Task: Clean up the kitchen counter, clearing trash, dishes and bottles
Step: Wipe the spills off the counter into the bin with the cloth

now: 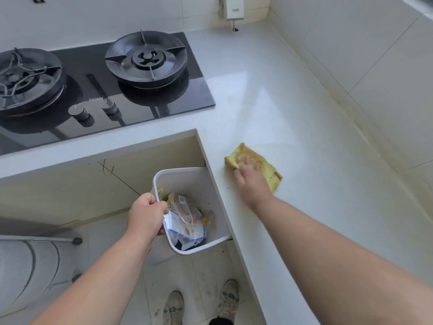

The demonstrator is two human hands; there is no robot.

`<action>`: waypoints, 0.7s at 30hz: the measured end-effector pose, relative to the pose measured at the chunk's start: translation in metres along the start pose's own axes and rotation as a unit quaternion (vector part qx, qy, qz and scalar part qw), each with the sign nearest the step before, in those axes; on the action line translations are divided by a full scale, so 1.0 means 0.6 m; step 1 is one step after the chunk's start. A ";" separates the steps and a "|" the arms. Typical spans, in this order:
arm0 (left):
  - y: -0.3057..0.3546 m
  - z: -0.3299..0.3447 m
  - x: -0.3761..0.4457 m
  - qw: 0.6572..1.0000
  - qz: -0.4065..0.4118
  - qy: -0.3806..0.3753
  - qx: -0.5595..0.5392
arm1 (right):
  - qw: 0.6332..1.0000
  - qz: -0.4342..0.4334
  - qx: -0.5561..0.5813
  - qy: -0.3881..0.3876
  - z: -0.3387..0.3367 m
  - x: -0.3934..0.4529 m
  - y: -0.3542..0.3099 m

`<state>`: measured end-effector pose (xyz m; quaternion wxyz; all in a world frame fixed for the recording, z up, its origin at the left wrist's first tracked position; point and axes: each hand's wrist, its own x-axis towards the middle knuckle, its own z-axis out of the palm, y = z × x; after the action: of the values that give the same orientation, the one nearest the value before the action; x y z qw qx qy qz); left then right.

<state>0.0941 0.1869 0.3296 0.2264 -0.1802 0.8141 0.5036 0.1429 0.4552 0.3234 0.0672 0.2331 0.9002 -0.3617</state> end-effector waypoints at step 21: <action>-0.008 -0.013 0.006 1.000 -0.004 -0.001 -0.010 | 0.954 0.018 -0.294 -0.054 0.015 0.036 -0.010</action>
<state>0.0923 0.1775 0.3270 0.2278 -0.1850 0.8080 0.5110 0.1207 0.4531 0.3144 0.1879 0.1997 0.9573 -0.0913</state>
